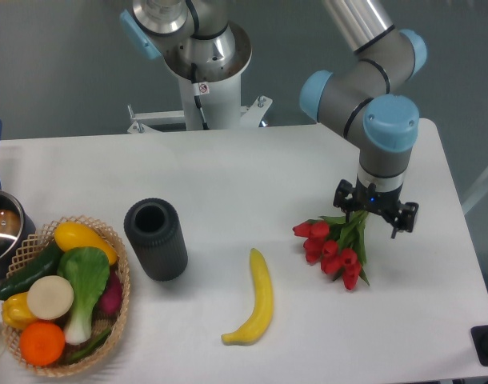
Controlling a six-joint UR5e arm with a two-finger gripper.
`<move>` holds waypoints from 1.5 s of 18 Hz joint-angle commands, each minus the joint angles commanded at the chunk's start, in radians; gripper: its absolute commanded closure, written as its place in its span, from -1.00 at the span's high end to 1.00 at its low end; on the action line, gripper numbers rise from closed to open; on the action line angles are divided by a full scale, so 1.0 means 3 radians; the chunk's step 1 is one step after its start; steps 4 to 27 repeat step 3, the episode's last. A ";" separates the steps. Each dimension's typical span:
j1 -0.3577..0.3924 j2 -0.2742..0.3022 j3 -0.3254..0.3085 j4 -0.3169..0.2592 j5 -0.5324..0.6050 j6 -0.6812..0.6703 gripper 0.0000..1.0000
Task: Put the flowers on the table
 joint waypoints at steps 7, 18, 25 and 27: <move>0.0000 -0.0010 -0.0015 0.0000 0.0000 -0.0005 1.00; 0.0000 -0.0010 -0.0015 0.0000 0.0000 -0.0005 1.00; 0.0000 -0.0010 -0.0015 0.0000 0.0000 -0.0005 1.00; 0.0000 -0.0010 -0.0015 0.0000 0.0000 -0.0005 1.00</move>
